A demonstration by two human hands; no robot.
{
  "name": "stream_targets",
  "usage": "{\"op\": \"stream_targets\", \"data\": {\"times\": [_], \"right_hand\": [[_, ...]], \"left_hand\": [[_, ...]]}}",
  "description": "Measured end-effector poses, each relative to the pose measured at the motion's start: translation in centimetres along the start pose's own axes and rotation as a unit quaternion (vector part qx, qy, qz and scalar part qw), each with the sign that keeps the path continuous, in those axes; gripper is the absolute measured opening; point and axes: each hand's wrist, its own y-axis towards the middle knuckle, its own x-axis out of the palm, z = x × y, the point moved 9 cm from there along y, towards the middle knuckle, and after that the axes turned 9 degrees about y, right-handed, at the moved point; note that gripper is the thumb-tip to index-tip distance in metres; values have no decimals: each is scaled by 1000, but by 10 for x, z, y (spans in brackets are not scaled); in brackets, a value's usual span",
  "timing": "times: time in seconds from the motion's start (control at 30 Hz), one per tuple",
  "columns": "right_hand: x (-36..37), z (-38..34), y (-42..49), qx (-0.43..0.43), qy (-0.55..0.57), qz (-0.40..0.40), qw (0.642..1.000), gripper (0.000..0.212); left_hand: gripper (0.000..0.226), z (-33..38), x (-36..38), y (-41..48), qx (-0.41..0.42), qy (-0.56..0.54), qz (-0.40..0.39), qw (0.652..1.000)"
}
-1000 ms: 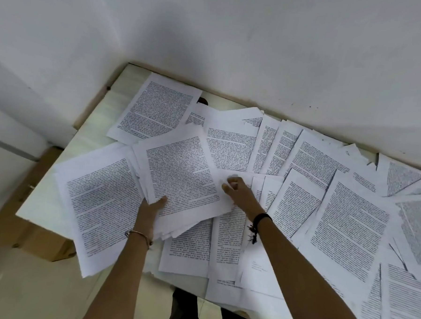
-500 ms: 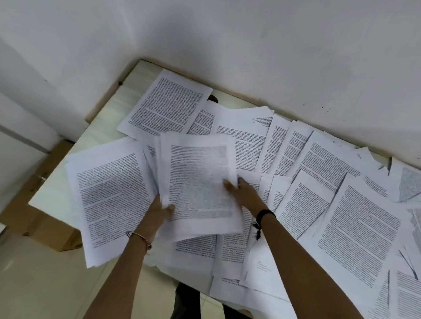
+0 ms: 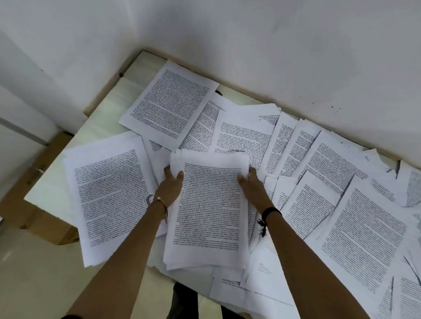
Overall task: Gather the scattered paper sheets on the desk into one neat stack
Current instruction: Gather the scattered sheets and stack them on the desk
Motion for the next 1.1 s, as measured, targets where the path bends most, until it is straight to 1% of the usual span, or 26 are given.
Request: {"op": "stream_targets", "data": {"times": [0.03, 0.07, 0.13, 0.17, 0.2, 0.23, 0.27, 0.3, 0.33, 0.37, 0.43, 0.47, 0.5, 0.53, 0.6, 0.67, 0.7, 0.77, 0.83, 0.9, 0.97, 1.0, 1.03, 1.1], "right_hand": [[6, -7, 2, -5, -7, -14, 1000, 47], [8, -12, 5, -14, -1, -9, 1000, 49], [-2, -23, 8, -41, 39, 60, 997, 47], [-7, -24, 8, -49, 48, 86, 994, 46], [-4, -25, 10, -53, 38, 77, 995, 47], [3, -26, 11, -56, 13, 43, 997, 49], [10, -27, 12, -62, -9, 10, 998, 51], [12, -28, 15, -76, -23, 2, 997, 53], [10, -31, 17, -92, -11, 14, 996, 56], [5, -33, 19, -100, 24, 30, 994, 59], [-4, -33, 18, -95, 155, 47, 982, 61], [-6, -34, 18, -87, 210, 40, 973, 61], [-7, -35, 18, -79, 243, 27, 967, 59], [-6, -37, 18, -75, 248, 10, 966, 56], [-5, -35, 22, -62, 224, -8, 973, 47], [-7, -28, 23, -34, 170, 25, 984, 41], [-8, -23, 22, -14, 126, 47, 991, 39], [-8, -17, 19, 6, 46, 86, 995, 37], [-5, -24, 14, -23, 27, 129, 991, 35], [2, -30, 15, -48, 9, 144, 988, 37], [17, -33, 21, -57, -34, 106, 992, 47], [23, -35, 23, -65, -37, 88, 993, 50], [26, -38, 24, -73, -28, 83, 994, 50], [24, -45, 25, -94, -10, 98, 991, 47]], "left_hand": [[57, 2, -2, 0, -11, 32, 17, 999], [58, 2, -4, 0, -23, 49, 33, 998], [58, 4, -10, 2, -20, 89, 62, 994], [58, 5, -9, 3, -12, 119, 58, 991], [59, 5, -6, 4, -2, 148, 46, 988], [61, 5, -2, 6, 9, 176, 34, 984], [62, 6, -1, 6, 11, 189, 26, 982], [63, 5, -1, 7, 12, 187, 25, 982], [64, 5, -2, 7, 11, 162, 31, 986], [65, 4, -6, 7, 10, 109, 43, 993], [63, 3, -16, 7, 28, -35, 82, 996], [60, 2, -23, 4, 37, -97, 102, 989], [55, 1, -27, 2, 41, -140, 113, 983], [52, 0, -30, -1, 42, -165, 114, 979], [43, -3, -33, -2, 34, -180, 102, 978], [36, -7, -34, 4, 28, -162, 79, 983], [35, -7, -32, 7, 24, -149, 64, 986], [40, -7, -28, 11, 15, -123, 55, 991], [45, -3, -28, 13, 13, -96, 74, 993], [49, 1, -27, 14, 11, -49, 87, 995], [49, 6, -25, 16, 10, -12, 87, 996], [49, 8, -24, 17, 7, 2, 85, 996], [50, 10, -24, 17, 0, 13, 84, 996], [54, 12, -26, 18, -15, 50, 103, 993]]}}
